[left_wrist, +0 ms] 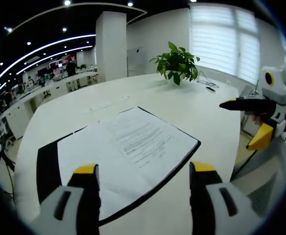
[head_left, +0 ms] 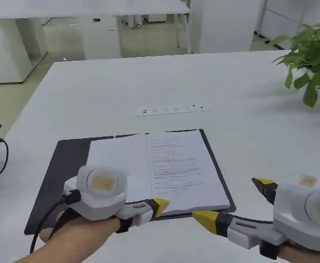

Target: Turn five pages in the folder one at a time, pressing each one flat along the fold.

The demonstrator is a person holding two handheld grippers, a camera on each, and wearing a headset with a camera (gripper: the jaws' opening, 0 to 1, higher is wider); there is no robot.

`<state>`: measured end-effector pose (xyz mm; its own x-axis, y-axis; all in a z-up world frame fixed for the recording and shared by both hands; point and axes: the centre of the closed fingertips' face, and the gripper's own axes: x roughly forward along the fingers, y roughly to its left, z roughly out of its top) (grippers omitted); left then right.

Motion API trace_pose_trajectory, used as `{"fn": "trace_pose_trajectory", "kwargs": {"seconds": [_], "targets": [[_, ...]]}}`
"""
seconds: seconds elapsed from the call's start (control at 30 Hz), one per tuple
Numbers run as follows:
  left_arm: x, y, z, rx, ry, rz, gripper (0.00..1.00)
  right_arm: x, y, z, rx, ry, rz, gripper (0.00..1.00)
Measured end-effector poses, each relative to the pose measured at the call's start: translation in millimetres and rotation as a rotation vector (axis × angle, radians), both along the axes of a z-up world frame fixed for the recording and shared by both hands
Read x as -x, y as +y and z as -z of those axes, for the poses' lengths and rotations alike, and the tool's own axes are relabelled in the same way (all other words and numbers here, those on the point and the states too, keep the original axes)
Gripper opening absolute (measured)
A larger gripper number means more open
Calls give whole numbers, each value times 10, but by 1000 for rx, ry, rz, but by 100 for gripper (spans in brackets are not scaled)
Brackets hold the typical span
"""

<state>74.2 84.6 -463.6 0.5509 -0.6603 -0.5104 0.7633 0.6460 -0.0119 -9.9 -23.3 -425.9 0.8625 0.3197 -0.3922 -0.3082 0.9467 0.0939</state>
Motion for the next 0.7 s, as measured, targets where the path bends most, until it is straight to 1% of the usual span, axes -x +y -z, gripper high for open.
{"fn": "trace_pose_trajectory", "kwargs": {"seconds": [0.07, 0.17, 0.27, 0.33, 0.4, 0.53, 0.57, 0.63, 0.7], "targets": [[-25, -108, 39, -1, -1, 13, 70, -6, -1, 10, -3, 3, 1, 95], [-74, -303, 104, 12, 4, 27, 67, -23, 1, 43, -9, 9, -3, 95], [-117, -446, 184, 7, 7, 34, 64, -37, -8, 103, -10, 23, -6, 95], [-141, -546, 243, 14, 21, 35, 63, -48, -26, 135, -19, 33, -4, 95], [-155, -646, 309, 14, 29, 40, 62, -57, -40, 157, -24, 38, -4, 95], [-176, -824, 452, 8, 32, 50, 60, -70, -95, 210, -32, 53, 2, 94], [-176, -842, 466, 8, 32, 53, 60, -70, -107, 216, -37, 53, 4, 94], [-181, -957, 540, 12, 32, 60, 60, -66, -145, 249, -38, 63, 11, 94], [-181, -1026, 573, 20, 36, 61, 60, -56, -184, 277, -43, 73, 15, 94]]}}
